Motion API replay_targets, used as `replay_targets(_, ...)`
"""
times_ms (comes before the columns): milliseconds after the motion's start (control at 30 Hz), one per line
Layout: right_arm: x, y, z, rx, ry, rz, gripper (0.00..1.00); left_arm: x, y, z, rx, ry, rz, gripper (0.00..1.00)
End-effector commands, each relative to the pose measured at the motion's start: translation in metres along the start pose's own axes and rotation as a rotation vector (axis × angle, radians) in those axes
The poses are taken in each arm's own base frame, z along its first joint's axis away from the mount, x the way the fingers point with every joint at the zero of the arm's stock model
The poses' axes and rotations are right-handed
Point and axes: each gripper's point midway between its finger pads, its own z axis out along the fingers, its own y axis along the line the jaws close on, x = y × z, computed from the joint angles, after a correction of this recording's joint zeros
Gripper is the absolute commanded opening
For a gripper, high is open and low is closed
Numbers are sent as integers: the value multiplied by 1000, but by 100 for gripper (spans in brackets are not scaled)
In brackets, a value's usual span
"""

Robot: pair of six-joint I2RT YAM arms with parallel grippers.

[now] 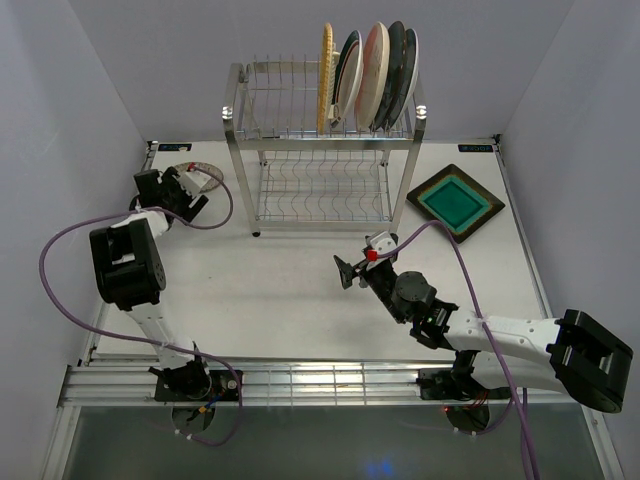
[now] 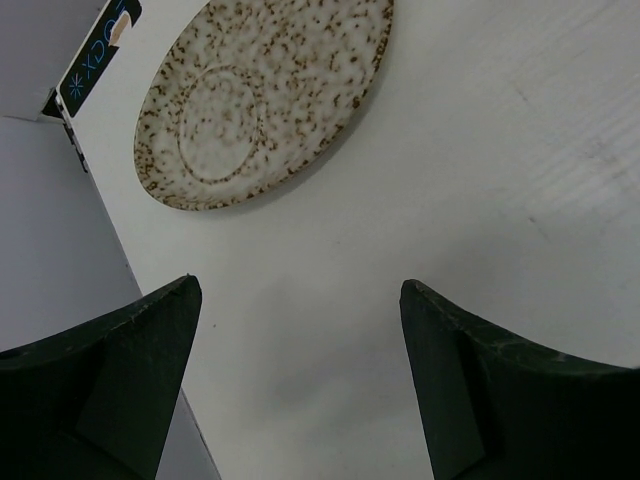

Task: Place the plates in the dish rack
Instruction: Pick up the plate from the corner of the board.

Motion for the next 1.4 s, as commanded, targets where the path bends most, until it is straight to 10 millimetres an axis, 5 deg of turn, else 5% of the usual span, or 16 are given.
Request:
replay_targets(0,-19,0,6,9,-46,25,90,-4,23,13,-31,-5,37,90)
replay_targets(233,-18,-3,5,19,-45,26,90,-10,33,40,-28,-73,129,79)
replay_targets(600,-19,-1,6,4,-48,35,90,33,31,76,-31,37,219,76)
replay_targets(800,-19,-2,5,10,-48,37,90,40,33,77,-35,50,299,78)
replay_targets(967,-18,-3,5,15,-47,34,90,46,15,76,35,39,458,79)
replay_targets(1133,-19,-4,5,18,-48,35,90,71,-9,86,258,141,368,57)
replay_targets(1167,-19,-4,5,17,-50,35,90,61,10,90,242,140,366,50)
replay_targets(1200,-20,-4,4,17,-51,36,90,71,0,96,284,163,348,47)
replay_targets(1367,-20,-4,4,14,-51,37,90,75,-9,97,332,157,360,47)
